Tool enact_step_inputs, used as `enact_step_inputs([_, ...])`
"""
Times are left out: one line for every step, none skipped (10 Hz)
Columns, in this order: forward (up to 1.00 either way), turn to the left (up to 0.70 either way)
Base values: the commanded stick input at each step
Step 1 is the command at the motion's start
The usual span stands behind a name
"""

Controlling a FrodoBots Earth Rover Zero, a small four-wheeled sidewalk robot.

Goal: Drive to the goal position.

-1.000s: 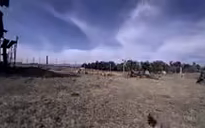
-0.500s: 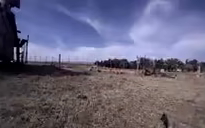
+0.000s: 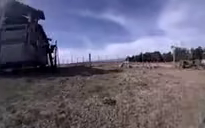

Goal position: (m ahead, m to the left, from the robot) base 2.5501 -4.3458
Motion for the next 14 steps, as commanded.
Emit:
enact_step_inputs([0.7,0.27])
enact_step_inputs([0.7,0.27])
enact_step_inputs([0.7,0.27])
enact_step_inputs([0.7,0.27])
enact_step_inputs([0.7,0.27])
enact_step_inputs([0.7,0.27])
enact_step_inputs([0.7,0.27])
enact_step_inputs([0.7,0.27])
enact_step_inputs([0.7,0.27])
enact_step_inputs([0.7,0.27])
enact_step_inputs([0.7,0.27])
enact_step_inputs([0.7,0.27])
enact_step_inputs([0.7,0.27])
enact_step_inputs([0.7,0.27])
